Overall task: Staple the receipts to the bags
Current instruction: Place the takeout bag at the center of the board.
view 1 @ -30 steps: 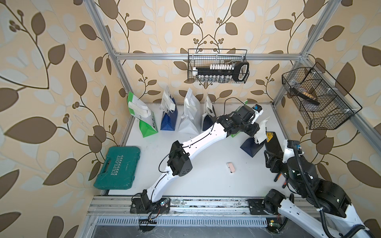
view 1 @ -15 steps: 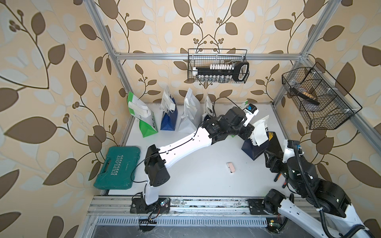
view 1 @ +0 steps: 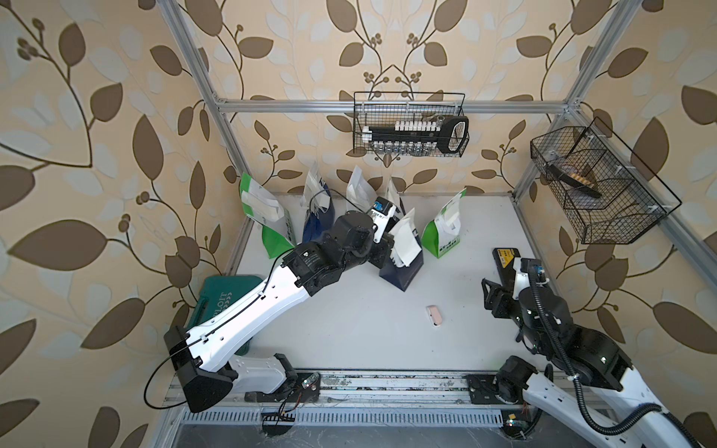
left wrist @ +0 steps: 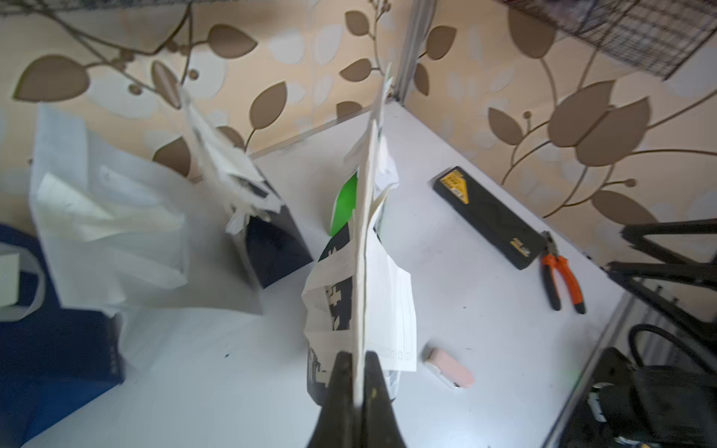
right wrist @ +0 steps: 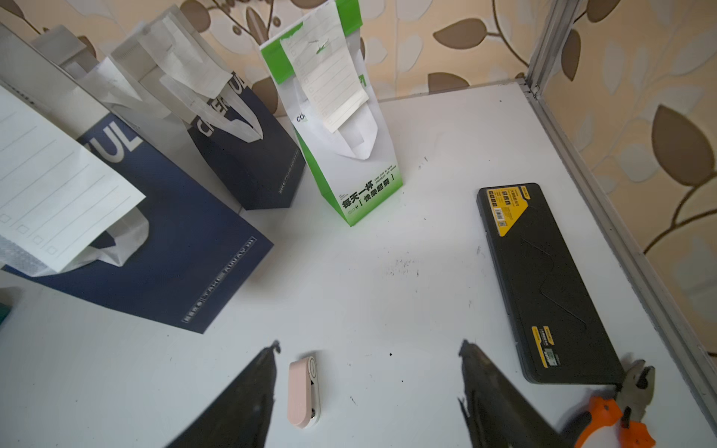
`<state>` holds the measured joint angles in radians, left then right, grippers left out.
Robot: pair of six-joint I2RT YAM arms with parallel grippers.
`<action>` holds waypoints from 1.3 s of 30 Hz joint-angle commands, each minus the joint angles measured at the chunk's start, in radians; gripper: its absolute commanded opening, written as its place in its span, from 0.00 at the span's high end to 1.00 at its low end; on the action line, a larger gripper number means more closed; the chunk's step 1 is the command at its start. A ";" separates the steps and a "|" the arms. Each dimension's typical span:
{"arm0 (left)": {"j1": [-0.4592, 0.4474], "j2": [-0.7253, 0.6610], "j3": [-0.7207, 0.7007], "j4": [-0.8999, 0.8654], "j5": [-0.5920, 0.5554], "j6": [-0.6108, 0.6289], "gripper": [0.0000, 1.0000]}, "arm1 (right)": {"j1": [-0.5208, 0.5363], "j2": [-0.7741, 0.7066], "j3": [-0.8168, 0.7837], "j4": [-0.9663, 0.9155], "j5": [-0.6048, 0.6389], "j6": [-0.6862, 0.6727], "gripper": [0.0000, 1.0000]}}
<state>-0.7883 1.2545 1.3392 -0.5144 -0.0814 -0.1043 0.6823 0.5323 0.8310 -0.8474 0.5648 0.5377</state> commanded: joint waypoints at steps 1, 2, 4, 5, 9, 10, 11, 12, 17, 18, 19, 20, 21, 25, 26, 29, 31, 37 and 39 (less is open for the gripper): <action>0.024 -0.011 -0.055 0.039 -0.004 0.014 1.00 | -0.003 0.044 -0.023 0.122 -0.007 -0.023 0.24; 0.035 -0.008 -0.070 0.045 0.002 0.008 1.00 | -0.005 0.059 -0.022 0.142 -0.002 -0.029 0.23; 0.058 -0.004 -0.100 0.058 0.016 -0.002 1.00 | -0.018 0.098 -0.010 0.169 -0.003 -0.042 0.22; 0.067 -0.004 -0.110 0.060 0.026 -0.006 1.00 | -0.030 0.116 0.001 0.175 -0.013 -0.045 0.22; 0.070 -0.017 -0.136 0.054 0.019 -0.013 0.93 | -0.063 0.140 0.012 0.214 -0.053 -0.053 0.22; 0.069 -0.024 -0.138 0.052 0.015 -0.016 0.75 | -0.070 0.144 0.015 0.218 -0.057 -0.056 0.21; 0.070 -0.028 -0.140 0.050 0.019 -0.016 0.65 | -0.073 0.147 0.017 0.219 -0.060 -0.056 0.21; 0.070 -0.032 -0.139 0.051 0.020 -0.020 0.52 | -0.077 0.150 0.022 0.219 -0.062 -0.058 0.21; 0.070 -0.038 -0.103 0.003 0.035 -0.028 0.01 | -0.088 0.161 0.030 0.221 -0.043 -0.052 0.02; 0.070 -0.046 -0.097 -0.005 0.028 -0.034 0.01 | -0.091 0.159 0.030 0.230 -0.043 -0.055 0.00; 0.070 -0.060 -0.091 -0.012 0.028 -0.036 0.01 | -0.097 0.162 0.032 0.232 -0.038 -0.057 0.00; 0.070 -0.080 -0.091 -0.012 0.017 -0.041 0.01 | -0.107 0.170 0.036 0.231 -0.027 -0.055 0.00; 0.070 -0.102 -0.089 -0.013 -0.003 -0.049 0.01 | -0.117 0.178 0.041 0.230 -0.014 -0.050 0.00; 0.084 -0.244 -0.110 0.005 -0.204 -0.065 0.01 | -0.200 0.246 0.065 0.241 -0.017 -0.051 0.00; 0.104 -0.277 -0.122 0.004 -0.242 -0.070 0.01 | -0.230 0.273 0.076 0.241 -0.028 -0.048 0.00; 0.224 -0.328 -0.184 -0.024 -0.264 -0.092 0.01 | -0.313 0.318 0.077 0.271 -0.094 -0.025 0.00; 0.336 -0.341 -0.253 -0.024 -0.235 -0.122 0.01 | -0.365 0.324 0.050 0.333 -0.157 -0.020 0.01; 0.726 -0.390 -0.541 0.131 -0.175 -0.287 0.01 | -0.504 0.384 0.021 0.406 -0.209 0.024 0.01; 0.757 -0.402 -0.634 0.218 -0.191 -0.285 0.01 | -0.518 0.407 0.011 0.427 -0.206 0.014 0.01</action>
<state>-0.0719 0.8829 0.7780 -0.4137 -0.2813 -0.3191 0.1802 0.9157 0.8711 -0.4717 0.3901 0.5385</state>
